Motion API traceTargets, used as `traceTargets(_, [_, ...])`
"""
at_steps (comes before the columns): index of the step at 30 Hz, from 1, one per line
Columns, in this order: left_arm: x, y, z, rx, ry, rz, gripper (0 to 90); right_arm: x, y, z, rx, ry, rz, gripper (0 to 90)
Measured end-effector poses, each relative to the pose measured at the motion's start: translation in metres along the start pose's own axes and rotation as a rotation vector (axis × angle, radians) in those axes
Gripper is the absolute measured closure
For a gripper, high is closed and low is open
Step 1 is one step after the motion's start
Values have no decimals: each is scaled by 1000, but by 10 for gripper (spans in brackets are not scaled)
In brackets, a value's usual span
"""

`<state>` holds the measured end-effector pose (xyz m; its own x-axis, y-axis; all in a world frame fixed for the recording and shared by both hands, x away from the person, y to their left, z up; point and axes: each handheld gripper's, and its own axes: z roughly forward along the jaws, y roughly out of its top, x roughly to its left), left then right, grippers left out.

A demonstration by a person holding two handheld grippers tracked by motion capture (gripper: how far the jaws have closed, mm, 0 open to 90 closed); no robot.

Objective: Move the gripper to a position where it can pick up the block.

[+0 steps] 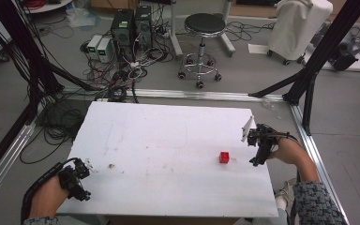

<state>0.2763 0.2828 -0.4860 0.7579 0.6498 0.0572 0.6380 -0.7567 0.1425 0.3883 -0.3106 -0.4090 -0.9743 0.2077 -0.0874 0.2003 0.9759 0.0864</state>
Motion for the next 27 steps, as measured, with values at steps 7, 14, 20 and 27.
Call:
traceTargets(7, [0, 0, -1, -2, 15, -4, 219, -9, 16, 11, -17, 0, -51, 47])
traceTargets(14, [0, 0, 1, 5, 11, -1, 219, -12, 33, 26, 15, 21, -116, 47])
traceTargets(20, [0, 0, 0, 4, 10, 1, 219, -13, 48, 39, 30, 43, -165, 47])
traceTargets(27, [0, -1, 1, 0, 9, -1, 219, -16, 62, 63, 39, 78, -178, 47])
